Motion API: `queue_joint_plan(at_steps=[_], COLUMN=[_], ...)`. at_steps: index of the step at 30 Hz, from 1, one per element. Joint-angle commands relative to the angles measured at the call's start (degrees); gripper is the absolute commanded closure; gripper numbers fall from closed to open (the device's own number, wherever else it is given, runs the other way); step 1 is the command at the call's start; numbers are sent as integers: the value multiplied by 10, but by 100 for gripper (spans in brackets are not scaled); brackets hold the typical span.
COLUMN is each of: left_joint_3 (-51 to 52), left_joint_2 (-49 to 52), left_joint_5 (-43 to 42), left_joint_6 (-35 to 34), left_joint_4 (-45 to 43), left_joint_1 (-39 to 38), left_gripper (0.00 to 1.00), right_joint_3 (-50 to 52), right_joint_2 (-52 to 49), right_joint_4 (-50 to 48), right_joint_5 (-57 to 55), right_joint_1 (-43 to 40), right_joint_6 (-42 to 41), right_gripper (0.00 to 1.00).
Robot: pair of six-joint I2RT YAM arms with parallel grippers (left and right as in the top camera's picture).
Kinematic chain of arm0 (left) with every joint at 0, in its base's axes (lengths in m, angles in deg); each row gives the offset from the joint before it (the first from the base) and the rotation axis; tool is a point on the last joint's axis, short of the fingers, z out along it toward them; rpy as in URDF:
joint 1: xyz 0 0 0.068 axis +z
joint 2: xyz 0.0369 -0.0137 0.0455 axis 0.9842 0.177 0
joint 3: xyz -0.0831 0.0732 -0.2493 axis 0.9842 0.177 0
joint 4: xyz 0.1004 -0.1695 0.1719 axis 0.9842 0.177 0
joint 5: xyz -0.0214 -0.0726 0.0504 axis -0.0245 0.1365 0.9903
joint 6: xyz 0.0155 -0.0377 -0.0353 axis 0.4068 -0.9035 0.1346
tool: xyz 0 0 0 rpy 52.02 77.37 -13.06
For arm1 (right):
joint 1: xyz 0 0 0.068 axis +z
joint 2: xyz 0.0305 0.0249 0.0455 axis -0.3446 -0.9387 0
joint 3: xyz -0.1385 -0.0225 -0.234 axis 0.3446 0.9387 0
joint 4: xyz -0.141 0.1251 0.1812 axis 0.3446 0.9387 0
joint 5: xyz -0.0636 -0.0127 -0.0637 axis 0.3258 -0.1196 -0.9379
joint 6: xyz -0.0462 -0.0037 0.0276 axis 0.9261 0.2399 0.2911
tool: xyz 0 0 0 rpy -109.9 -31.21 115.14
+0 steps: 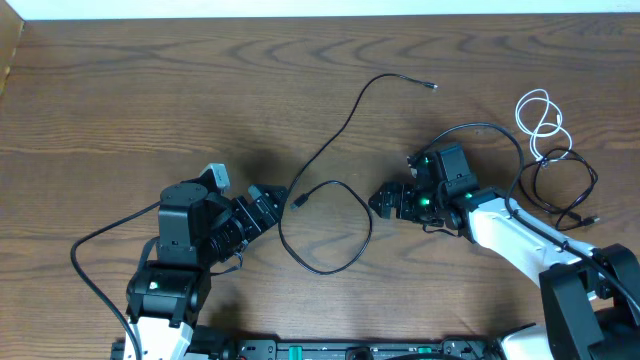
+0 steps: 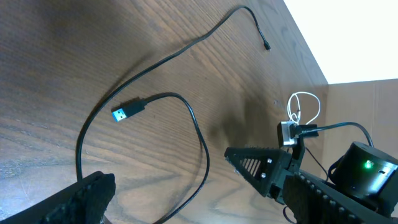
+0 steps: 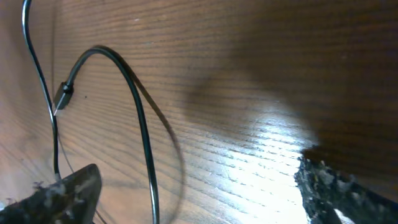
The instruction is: Untangle cables
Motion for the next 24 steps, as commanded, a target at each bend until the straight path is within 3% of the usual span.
queue_joint_plan(at_steps=[1, 3, 4, 8, 16, 19, 24], left_joint_3=[-11, -11, -11, -11, -11, -11, -11], left_joint_2=[-2, -2, -2, -2, -2, -2, -2], left_joint_5=[5, 5, 5, 5, 5, 5, 5], left_joint_6=[12, 12, 12, 12, 12, 12, 12], left_joint_4=[1, 1, 1, 1, 1, 1, 1], left_joint_1=[2, 2, 2, 2, 2, 2, 2], left_gripper=[8, 8, 8, 8, 8, 8, 8], right_joint_3=[26, 15, 4, -87, -379, -430, -430], right_joint_2=[-31, -31, -31, -31, -42, -45, -53], right_joint_4=[3, 8, 22, 129, 384, 381, 301], right_joint_5=[1, 28, 29, 0, -107, -129, -136], right_joint_1=[6, 5, 6, 6, 19, 33, 56], right_joint_6=[-12, -17, -17, 14, 86, 111, 117], right_gripper=[53, 89, 99, 99, 99, 99, 99])
